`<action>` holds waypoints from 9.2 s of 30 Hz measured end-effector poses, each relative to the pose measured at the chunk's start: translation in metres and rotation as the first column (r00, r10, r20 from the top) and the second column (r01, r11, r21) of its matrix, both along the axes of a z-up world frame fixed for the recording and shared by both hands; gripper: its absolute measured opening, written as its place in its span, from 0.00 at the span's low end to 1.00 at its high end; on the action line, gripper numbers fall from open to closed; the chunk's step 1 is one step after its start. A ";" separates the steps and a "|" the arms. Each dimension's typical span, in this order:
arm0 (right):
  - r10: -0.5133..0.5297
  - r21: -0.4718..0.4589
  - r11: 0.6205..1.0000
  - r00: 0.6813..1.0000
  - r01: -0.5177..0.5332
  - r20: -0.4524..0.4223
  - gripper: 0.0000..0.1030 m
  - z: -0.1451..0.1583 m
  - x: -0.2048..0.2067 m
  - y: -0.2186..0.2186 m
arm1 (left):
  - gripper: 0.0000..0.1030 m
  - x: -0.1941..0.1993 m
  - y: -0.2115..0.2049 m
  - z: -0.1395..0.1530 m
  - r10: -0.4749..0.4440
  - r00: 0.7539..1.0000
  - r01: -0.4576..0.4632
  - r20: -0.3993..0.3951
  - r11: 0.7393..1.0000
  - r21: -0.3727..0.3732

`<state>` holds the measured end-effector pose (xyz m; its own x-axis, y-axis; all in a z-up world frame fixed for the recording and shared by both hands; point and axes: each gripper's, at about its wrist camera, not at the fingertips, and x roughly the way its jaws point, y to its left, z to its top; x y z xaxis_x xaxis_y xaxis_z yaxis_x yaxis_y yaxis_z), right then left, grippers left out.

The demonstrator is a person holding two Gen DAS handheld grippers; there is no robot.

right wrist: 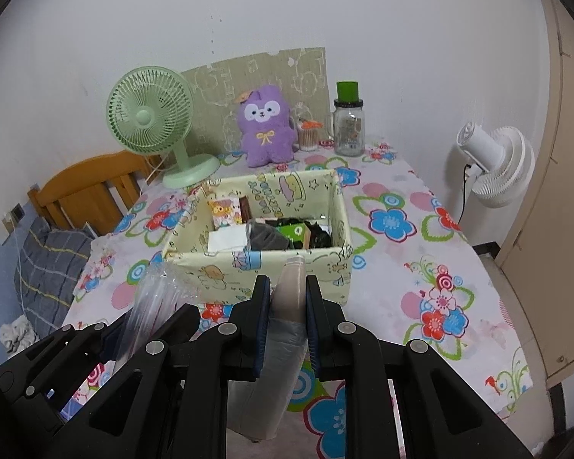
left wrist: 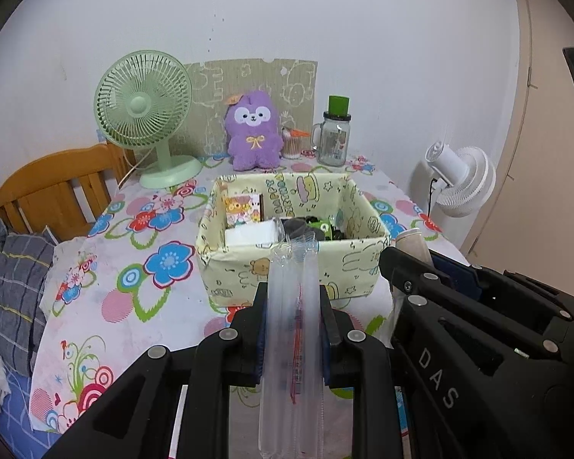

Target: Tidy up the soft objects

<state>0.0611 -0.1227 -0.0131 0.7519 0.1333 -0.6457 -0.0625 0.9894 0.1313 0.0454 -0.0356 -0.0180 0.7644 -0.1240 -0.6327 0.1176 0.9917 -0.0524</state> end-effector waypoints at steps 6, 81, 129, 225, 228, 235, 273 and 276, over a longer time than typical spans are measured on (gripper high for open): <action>-0.001 -0.007 1.000 1.000 0.002 0.014 0.20 0.011 0.000 0.001 | 0.19 0.000 0.001 0.010 -0.002 1.000 0.002 0.015 1.000 -0.005; 0.025 -0.033 0.999 0.997 -0.027 -0.069 0.20 -0.021 0.173 -0.003 | 0.20 0.162 -0.004 -0.018 0.022 0.998 -0.023 -0.055 0.999 -0.025; 0.114 -0.062 0.991 0.990 -0.119 -0.087 0.66 -0.037 0.165 0.022 | 0.86 0.144 0.026 -0.033 0.096 0.994 -0.093 -0.048 0.994 0.058; -0.018 -0.028 0.999 0.957 0.027 0.289 1.00 0.041 -0.051 -0.049 | 1.00 -0.045 0.051 0.045 0.179 0.940 -0.174 0.291 0.984 -0.045; -0.018 -0.029 0.999 0.957 0.028 0.290 1.00 0.041 -0.052 -0.049 | 1.00 -0.045 0.051 0.046 0.176 0.940 -0.167 0.292 0.984 -0.053; -0.022 -0.026 0.999 0.956 0.031 0.293 1.00 0.041 -0.050 -0.051 | 1.00 -0.043 0.050 0.046 0.177 0.940 -0.170 0.290 0.984 -0.049; -0.046 -0.017 0.998 0.960 0.053 0.276 1.00 0.038 -0.044 -0.055 | 1.00 -0.038 0.049 0.040 0.172 0.944 -0.169 0.282 0.985 -0.036; -0.050 -0.017 0.998 0.960 0.057 0.276 1.00 0.037 -0.044 -0.056 | 1.00 -0.038 0.049 0.039 0.172 0.945 -0.169 0.279 0.985 -0.035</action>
<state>0.0167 -0.1782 0.0241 0.9067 0.0749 -0.4151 -0.0402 0.9950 0.0918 0.0075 0.0136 0.0212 0.9209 0.0180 -0.3894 -0.0415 0.9978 -0.0521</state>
